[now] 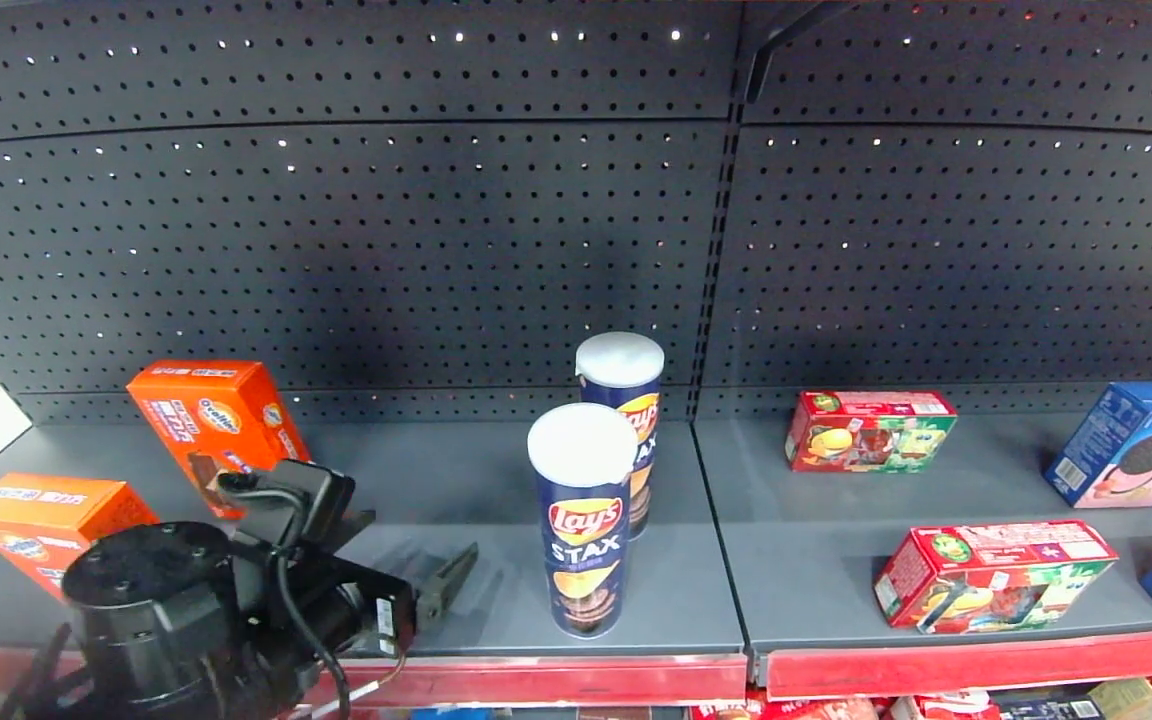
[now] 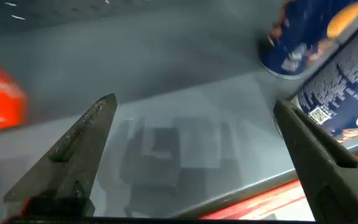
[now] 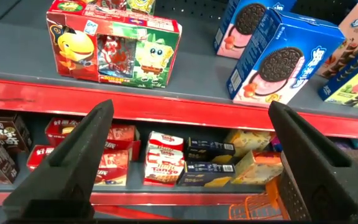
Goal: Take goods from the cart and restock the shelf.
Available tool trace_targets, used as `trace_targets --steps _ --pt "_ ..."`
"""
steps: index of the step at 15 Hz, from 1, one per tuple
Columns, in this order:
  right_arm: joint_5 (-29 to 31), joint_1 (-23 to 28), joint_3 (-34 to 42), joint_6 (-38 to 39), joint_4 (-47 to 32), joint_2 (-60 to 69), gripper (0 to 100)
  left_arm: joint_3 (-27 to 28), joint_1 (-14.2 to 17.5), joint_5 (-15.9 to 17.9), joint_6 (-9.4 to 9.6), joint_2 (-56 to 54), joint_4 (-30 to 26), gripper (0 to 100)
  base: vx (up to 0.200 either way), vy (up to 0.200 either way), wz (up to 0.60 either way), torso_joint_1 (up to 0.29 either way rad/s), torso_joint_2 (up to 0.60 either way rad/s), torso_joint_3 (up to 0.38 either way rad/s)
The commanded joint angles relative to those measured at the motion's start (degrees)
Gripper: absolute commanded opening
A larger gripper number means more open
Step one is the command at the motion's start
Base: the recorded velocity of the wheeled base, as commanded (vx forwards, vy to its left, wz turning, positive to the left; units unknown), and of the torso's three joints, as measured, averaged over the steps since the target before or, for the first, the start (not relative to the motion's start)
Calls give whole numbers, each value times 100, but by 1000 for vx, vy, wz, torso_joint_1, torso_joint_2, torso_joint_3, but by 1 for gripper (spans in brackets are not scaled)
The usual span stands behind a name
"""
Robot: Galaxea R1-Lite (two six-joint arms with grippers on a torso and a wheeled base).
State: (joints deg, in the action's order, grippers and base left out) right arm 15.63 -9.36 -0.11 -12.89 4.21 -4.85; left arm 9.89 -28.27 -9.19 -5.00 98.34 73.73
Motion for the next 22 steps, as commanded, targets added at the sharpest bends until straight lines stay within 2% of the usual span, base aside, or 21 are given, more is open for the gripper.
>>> trace_targets --steps 1,8,10,12,15,18,22 --pt "-7 -4 2 -3 1 -33 100 295 58 -12 8 678 1 100 0 0 0 0 0 0" --pt "-7 -4 2 -30 1 -33 100 725 67 5 16 1012 1 100 0 0 0 0 0 0" --pt "-7 -4 2 -39 1 -42 100 910 23 5 16 994 -157 100 0 0 0 0 0 0" --pt "-7 -4 2 -47 1 -42 100 1173 -117 -4 -1 941 -597 100 0 0 0 0 0 0" --pt "-7 -4 2 -47 1 -42 100 1437 -258 -21 -1 906 -860 100 0 0 0 0 0 0" --pt "-7 -4 2 -47 1 -42 100 1516 -486 -83 -10 915 -922 100 0 0 0 0 0 0" --pt "-7 -4 2 -47 1 -42 100 1622 -627 -100 -28 924 -922 100 0 0 0 0 0 0"
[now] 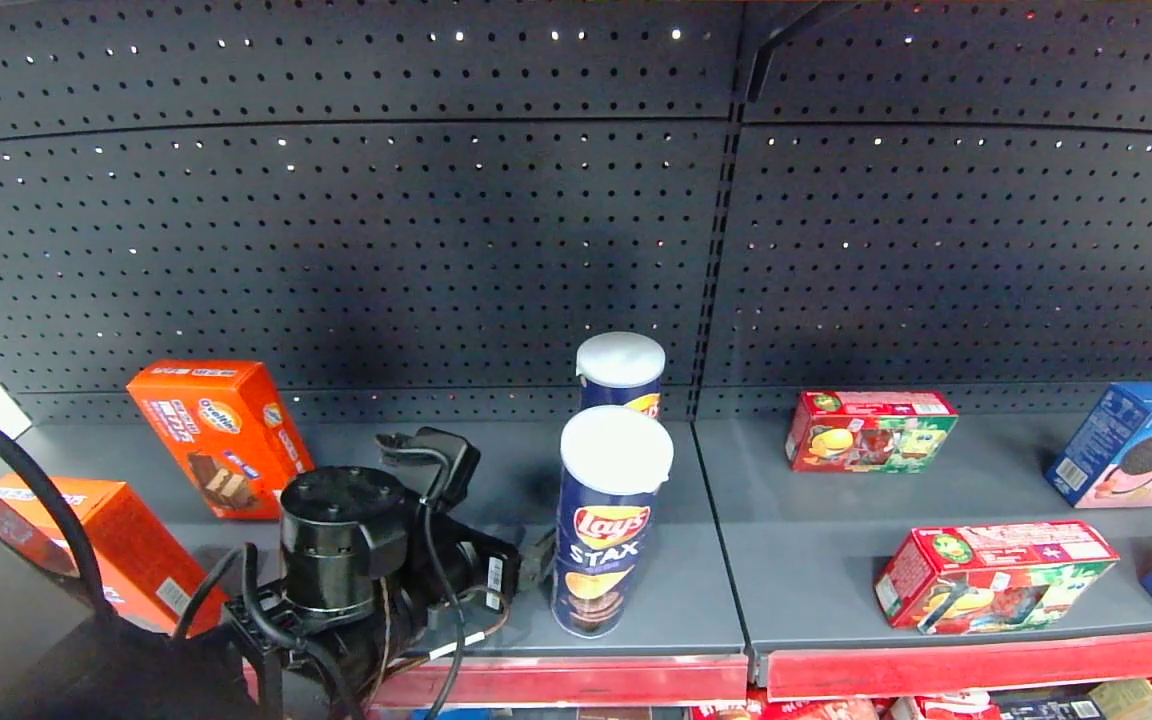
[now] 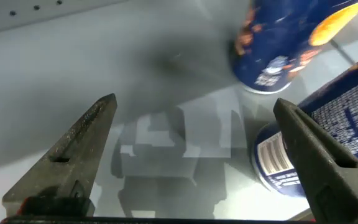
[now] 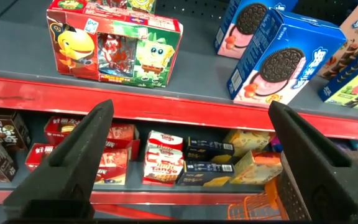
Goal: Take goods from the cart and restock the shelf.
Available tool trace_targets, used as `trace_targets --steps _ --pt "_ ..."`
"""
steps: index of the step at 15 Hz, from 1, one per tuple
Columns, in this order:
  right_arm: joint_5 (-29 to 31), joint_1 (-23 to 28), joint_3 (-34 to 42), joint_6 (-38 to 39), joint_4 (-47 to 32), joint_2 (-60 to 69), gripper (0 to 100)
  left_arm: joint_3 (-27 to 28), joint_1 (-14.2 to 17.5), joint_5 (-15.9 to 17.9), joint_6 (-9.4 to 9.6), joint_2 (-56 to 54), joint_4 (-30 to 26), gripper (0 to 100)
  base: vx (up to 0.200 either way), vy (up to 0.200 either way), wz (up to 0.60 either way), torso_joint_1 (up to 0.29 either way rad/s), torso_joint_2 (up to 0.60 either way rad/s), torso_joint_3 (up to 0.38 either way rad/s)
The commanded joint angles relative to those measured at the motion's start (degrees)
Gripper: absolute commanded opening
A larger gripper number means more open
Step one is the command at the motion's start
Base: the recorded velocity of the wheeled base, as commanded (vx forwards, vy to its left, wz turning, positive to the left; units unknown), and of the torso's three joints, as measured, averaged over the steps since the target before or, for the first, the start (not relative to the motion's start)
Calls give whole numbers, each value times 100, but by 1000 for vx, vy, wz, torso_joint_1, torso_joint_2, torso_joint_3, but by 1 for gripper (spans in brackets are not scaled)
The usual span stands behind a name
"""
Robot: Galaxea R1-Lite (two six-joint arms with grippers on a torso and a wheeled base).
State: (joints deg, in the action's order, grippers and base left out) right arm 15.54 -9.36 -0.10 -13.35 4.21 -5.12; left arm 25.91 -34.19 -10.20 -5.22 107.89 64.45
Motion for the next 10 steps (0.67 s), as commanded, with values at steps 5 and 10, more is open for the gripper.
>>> trace_targets --steps 5,10 --pt "1 -4 1 -1 1 -7 100 -77 -26 -43 -14 -13 6 100 0 0 0 0 0 0" --pt "1 -4 1 -1 1 -15 100 -332 71 -52 -6 -31 6 100 0 0 0 0 0 0"
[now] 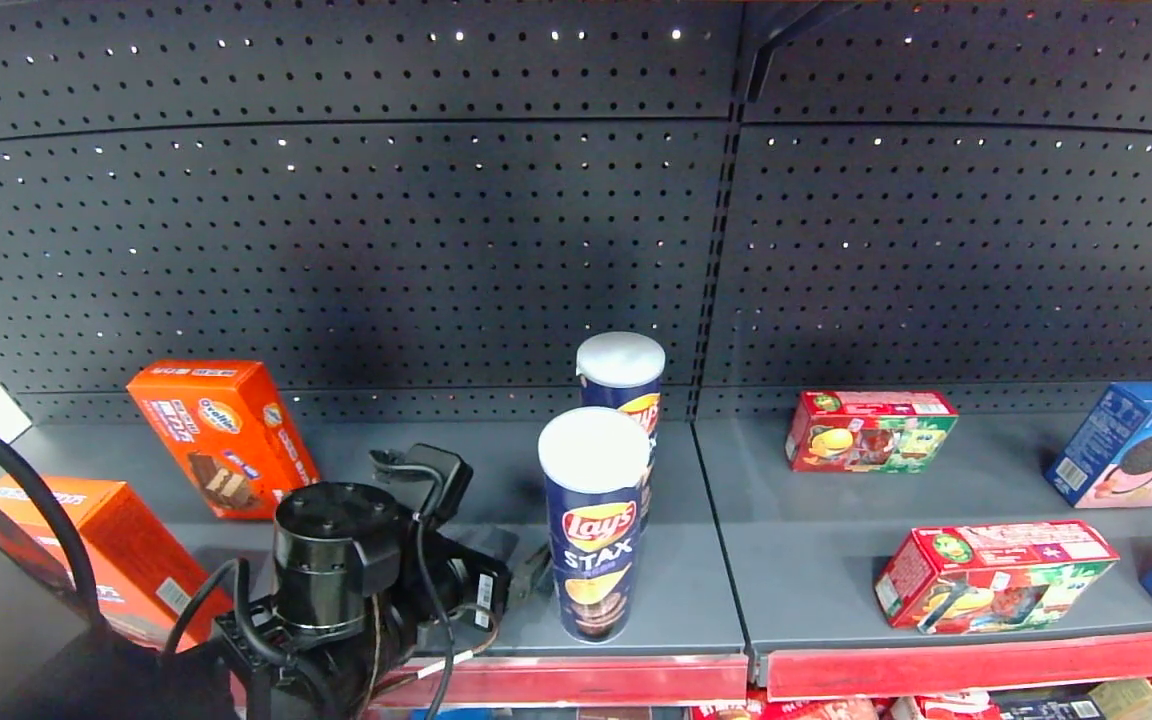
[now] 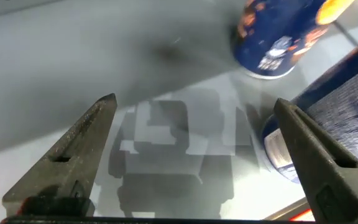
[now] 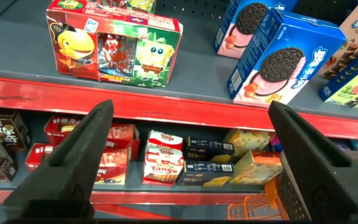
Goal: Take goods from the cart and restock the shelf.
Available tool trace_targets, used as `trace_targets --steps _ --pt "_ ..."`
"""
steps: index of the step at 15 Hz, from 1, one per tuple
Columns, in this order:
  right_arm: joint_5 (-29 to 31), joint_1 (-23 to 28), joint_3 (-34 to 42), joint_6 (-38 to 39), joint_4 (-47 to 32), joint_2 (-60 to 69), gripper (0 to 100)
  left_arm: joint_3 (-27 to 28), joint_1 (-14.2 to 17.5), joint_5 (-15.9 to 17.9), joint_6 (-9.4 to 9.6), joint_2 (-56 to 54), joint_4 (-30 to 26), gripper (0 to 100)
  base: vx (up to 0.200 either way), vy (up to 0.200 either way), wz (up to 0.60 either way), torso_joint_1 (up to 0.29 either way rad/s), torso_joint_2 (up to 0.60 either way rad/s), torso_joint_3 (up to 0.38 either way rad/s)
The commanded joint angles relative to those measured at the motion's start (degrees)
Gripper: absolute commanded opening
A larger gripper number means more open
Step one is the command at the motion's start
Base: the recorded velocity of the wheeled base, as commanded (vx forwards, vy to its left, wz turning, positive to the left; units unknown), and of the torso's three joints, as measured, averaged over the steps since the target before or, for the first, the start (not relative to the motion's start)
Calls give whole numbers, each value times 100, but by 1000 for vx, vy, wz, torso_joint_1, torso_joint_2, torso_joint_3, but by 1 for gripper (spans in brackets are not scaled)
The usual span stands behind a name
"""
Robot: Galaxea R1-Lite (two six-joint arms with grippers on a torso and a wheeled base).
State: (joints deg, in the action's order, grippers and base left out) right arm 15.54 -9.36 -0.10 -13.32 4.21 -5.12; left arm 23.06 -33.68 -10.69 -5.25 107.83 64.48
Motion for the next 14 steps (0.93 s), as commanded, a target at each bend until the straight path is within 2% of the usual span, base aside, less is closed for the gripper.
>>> trace_targets --steps 1,5,10,14 --pt "-7 -4 1 -4 1 -15 100 -136 72 -3 7 -42 4 100 0 0 0 0 0 0" --pt "-7 -4 1 -4 1 -15 100 -408 55 6 24 -324 4 100 0 0 0 0 0 0" --pt "-7 -4 1 -4 1 -15 100 -390 -279 -3 -20 -526 -190 100 0 0 0 0 0 0" --pt "-7 -4 1 -4 1 -15 100 -311 -332 -3 -20 -473 -181 100 0 0 0 0 0 0"
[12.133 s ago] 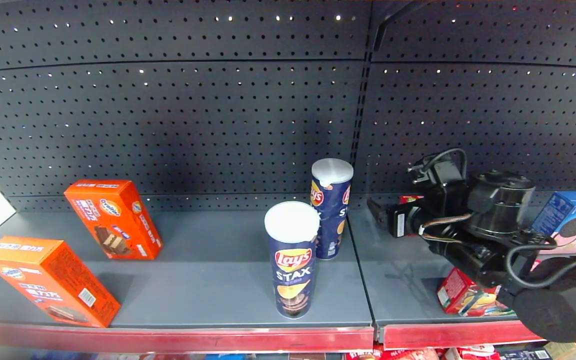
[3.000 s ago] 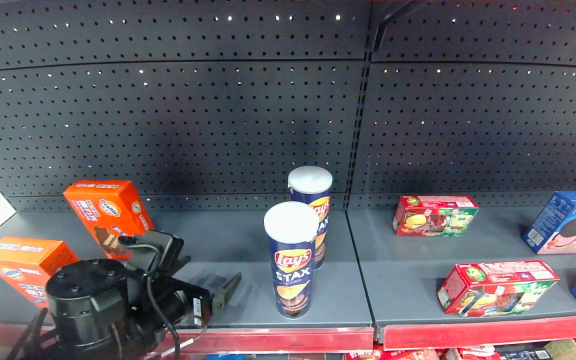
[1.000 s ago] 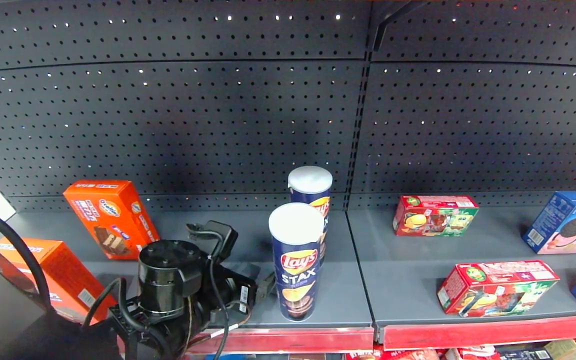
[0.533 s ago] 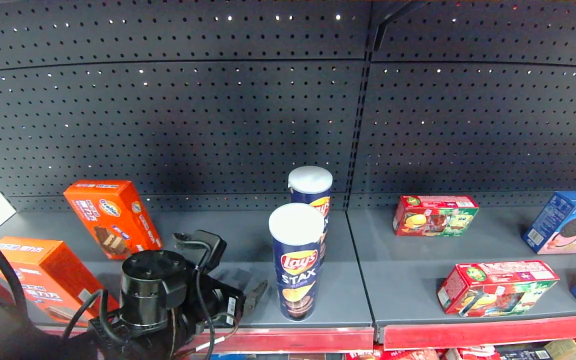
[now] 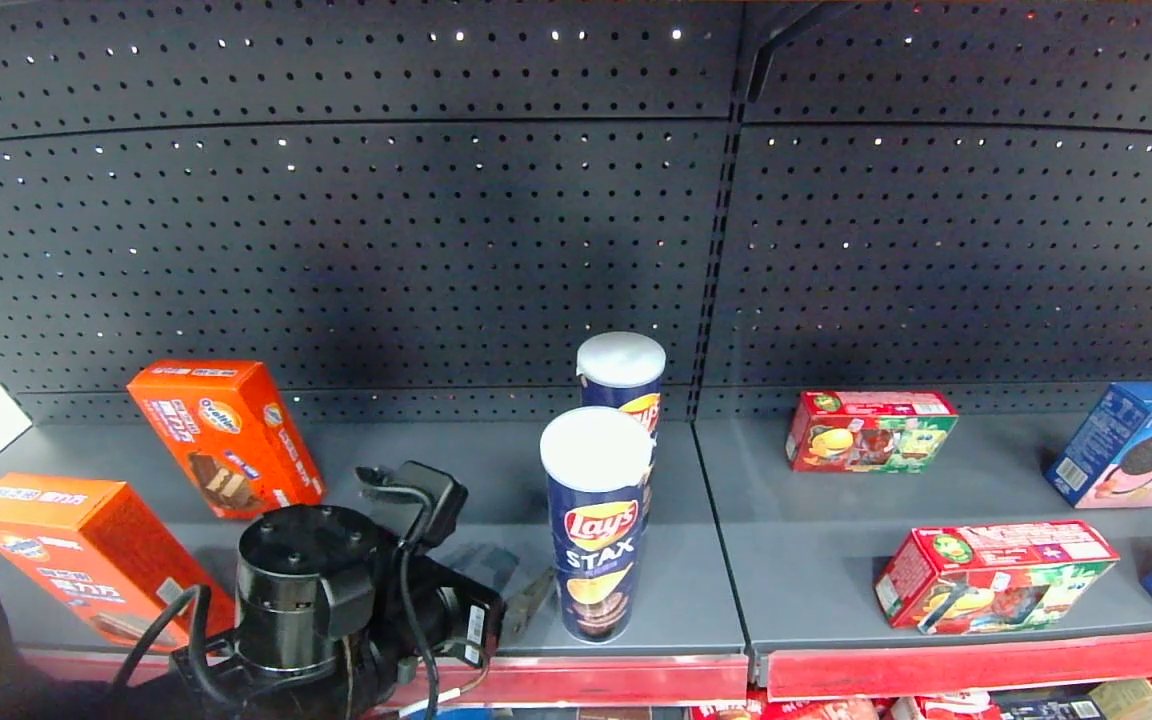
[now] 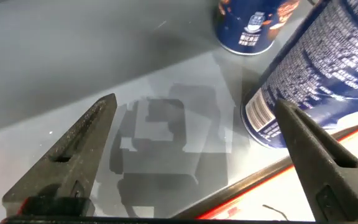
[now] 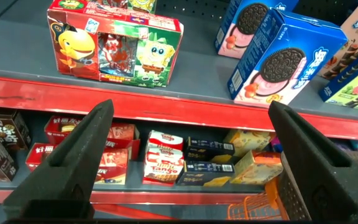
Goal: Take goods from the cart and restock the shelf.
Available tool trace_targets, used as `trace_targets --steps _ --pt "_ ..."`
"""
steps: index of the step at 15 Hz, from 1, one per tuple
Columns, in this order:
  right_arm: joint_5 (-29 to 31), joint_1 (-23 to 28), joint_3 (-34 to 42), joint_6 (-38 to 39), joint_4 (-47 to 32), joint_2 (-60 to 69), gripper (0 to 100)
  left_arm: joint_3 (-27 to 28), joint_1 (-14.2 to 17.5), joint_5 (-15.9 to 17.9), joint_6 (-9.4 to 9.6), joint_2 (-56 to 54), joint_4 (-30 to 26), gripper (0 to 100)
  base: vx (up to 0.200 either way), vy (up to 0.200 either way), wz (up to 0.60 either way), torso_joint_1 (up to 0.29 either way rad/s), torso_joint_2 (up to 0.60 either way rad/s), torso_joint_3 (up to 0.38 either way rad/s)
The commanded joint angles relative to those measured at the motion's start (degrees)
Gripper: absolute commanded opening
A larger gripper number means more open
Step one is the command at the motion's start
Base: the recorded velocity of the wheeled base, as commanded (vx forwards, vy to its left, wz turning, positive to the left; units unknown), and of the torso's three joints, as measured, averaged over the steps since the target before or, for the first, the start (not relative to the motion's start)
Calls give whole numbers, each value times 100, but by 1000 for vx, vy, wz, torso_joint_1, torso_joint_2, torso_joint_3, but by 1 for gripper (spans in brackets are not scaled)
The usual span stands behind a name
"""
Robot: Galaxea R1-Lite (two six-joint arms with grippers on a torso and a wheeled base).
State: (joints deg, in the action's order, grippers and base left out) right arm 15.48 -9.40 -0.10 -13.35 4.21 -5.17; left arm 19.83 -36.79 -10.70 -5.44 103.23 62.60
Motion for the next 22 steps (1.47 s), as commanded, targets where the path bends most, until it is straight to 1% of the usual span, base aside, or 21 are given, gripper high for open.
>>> trace_targets --steps 1,4,7,9,15,17,18,19,20,21,22 --pt "-1 -1 1 -10 1 -10 100 20 -39 -2 -10 31 7 100 0 0 0 0 0 0" --pt "-1 -1 1 -10 1 -10 100 187 -127 -2 -10 215 42 100 0 0 0 0 0 0" --pt "-1 -1 1 -10 1 -2 100 293 -179 -2 -54 356 42 100 0 0 0 0 0 0" --pt "-1 -1 1 -10 1 -10 100 293 -179 -11 -89 356 42 100 0 0 0 0 0 0" --pt "-1 -1 1 -10 1 -10 100 302 -179 -11 -89 356 42 100 0 0 0 0 0 0" --pt "-1 -1 1 -10 1 -2 100 258 -91 -55 -89 347 51 100 0 0 0 0 0 0" --pt "-1 -1 1 -10 1 -10 100 161 304 -107 -89 268 51 100 0 0 0 0 0 0" --pt "-1 -1 1 -10 1 -2 100 108 744 -72 -72 110 51 100 0 0 0 0 0 0" --pt "-1 -1 1 -1 1 -2 100 161 1025 -46 -63 -198 -37 100 0 0 0 0 0 0" --pt "-1 -1 1 -1 1 -10 100 196 1139 -28 -63 -427 -151 100 0 0 0 0 0 0" --pt "-1 -1 1 -10 1 -2 100 231 1236 -28 -54 -1024 -688 100 0 0 0 0 0 0"
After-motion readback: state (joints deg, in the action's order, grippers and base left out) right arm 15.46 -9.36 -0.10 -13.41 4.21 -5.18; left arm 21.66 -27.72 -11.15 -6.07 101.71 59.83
